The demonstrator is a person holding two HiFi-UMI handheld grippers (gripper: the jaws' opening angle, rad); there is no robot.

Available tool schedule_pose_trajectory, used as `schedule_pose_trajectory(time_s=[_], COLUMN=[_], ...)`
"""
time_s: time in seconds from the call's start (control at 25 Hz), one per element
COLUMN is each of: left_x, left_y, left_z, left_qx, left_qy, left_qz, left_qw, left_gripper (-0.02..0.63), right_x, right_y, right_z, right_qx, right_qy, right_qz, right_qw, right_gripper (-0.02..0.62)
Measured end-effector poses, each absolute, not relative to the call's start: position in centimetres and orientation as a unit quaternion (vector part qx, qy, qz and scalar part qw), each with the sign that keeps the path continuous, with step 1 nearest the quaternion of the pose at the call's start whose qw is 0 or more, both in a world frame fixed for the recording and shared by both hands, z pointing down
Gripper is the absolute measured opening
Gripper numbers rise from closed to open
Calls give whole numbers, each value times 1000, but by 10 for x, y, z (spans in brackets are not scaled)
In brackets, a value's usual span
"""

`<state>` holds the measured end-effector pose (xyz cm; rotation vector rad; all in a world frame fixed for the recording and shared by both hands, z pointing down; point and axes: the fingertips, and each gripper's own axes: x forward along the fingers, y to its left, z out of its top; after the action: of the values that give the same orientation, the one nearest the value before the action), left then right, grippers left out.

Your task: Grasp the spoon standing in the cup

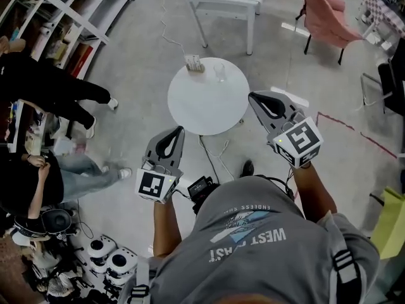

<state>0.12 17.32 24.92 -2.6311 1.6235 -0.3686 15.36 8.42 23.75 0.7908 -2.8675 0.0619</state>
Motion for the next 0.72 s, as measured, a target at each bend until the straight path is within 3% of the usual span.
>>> schedule_pose_trajectory(time_s=[0.72], left_x=[-44], left_y=[102], left_z=[245], left_qx=[-880], left_qy=[459], left_qz=[-120], left_qw=[27], left_gripper=[5], right_x=[117], right_y=[37], right_z=[239], right_qx=[324], right_qy=[-942], right_qz=[31], right_qw=[85], right_gripper=[2])
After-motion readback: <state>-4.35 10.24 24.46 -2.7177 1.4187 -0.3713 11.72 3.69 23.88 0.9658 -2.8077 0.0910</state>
